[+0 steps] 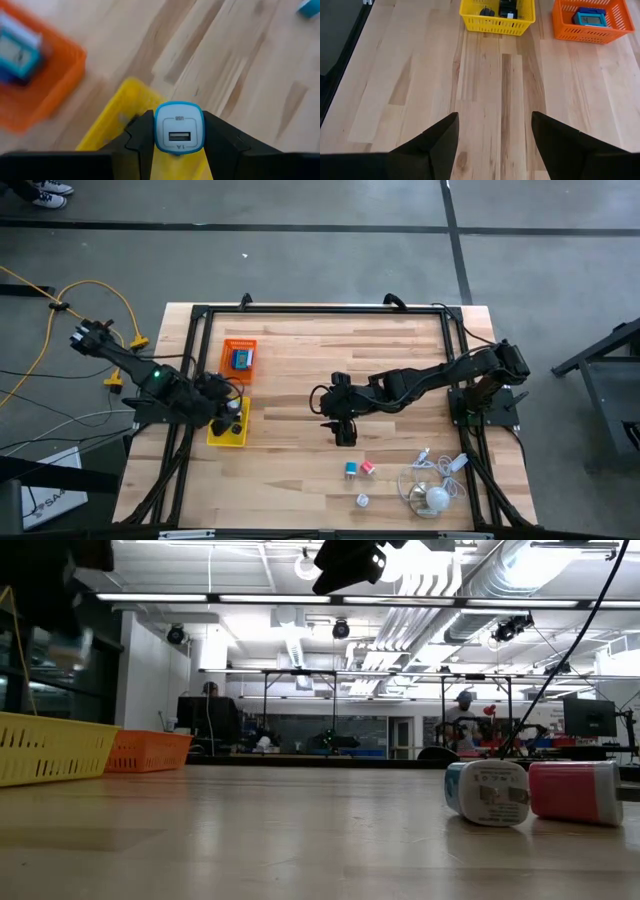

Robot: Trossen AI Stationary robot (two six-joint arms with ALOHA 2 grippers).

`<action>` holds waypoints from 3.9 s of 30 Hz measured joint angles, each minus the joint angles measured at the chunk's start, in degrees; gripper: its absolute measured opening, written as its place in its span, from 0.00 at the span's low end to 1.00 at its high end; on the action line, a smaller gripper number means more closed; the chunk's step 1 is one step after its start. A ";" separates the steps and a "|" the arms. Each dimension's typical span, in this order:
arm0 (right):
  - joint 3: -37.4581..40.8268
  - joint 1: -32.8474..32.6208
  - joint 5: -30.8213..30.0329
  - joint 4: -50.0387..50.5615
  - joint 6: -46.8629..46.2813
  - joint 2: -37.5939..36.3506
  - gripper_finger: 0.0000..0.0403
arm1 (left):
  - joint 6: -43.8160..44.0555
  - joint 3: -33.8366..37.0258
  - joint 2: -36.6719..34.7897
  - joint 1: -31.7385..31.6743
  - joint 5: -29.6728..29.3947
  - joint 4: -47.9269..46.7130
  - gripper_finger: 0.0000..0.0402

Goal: Pick & Place Office items
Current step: Put the top blue charger adapter into the yellow basket, then put the pink charger adapter into the yellow basket

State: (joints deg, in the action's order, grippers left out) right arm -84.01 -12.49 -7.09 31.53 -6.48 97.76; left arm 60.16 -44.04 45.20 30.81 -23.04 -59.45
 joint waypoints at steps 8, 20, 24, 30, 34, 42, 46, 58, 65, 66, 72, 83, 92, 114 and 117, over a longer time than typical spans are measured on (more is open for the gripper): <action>0.00 -0.02 0.00 -0.20 0.00 0.00 0.58 | 6.96 2.29 2.36 3.97 3.47 -3.01 0.32; 0.00 -0.01 0.01 -0.46 0.00 0.00 0.58 | 8.84 14.14 2.87 6.50 12.07 11.47 0.32; 0.00 -0.02 0.02 -0.46 -0.90 0.00 0.58 | 7.93 16.60 2.86 6.47 14.32 14.96 0.32; 0.00 0.00 0.17 -0.46 -2.51 0.00 0.58 | 8.25 17.93 2.86 6.45 15.27 14.97 0.32; 0.00 -0.02 0.17 -0.46 -2.51 0.00 0.58 | 8.27 17.93 2.86 6.45 15.27 15.00 0.39; 0.00 -0.01 0.20 -0.46 -2.51 0.00 0.58 | 8.69 17.93 2.86 6.45 15.28 14.99 0.45; 0.00 -0.02 0.18 -0.46 -2.53 0.00 0.58 | 8.73 17.93 2.86 6.45 15.28 14.97 0.45; 0.02 -0.02 0.20 -0.48 -2.54 0.00 0.58 | 8.13 17.93 2.86 6.45 15.29 14.96 0.45; 0.02 0.00 0.20 -0.48 -2.53 0.00 0.58 | 3.10 16.31 1.14 6.45 15.12 14.85 0.46; 0.02 -0.02 0.20 -0.50 -2.51 0.00 0.58 | 2.15 15.76 0.55 6.45 14.68 14.75 0.46; 0.02 -0.01 0.22 -1.11 -2.50 0.00 0.58 | -7.47 12.22 -2.79 6.45 9.16 14.80 0.46; 0.02 0.00 4.40 1.03 -2.38 0.00 0.58 | -32.29 9.47 -3.26 6.45 -2.19 25.32 0.46; 0.02 -0.01 4.28 10.18 -9.72 0.00 0.58 | -48.17 9.47 -3.26 6.45 -10.53 33.71 0.46; 0.02 -9.34 -1.16 25.77 -44.62 0.00 0.58 | -43.73 9.47 -3.20 6.42 -11.79 34.06 0.46; 0.02 -12.04 -3.17 25.79 -49.40 0.00 0.58 | -43.68 9.47 -3.20 6.43 -11.79 34.07 0.46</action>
State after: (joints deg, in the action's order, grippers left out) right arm -83.99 -24.53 -10.26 57.32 -55.88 97.76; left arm 16.47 -34.57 42.00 37.23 -34.83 -25.39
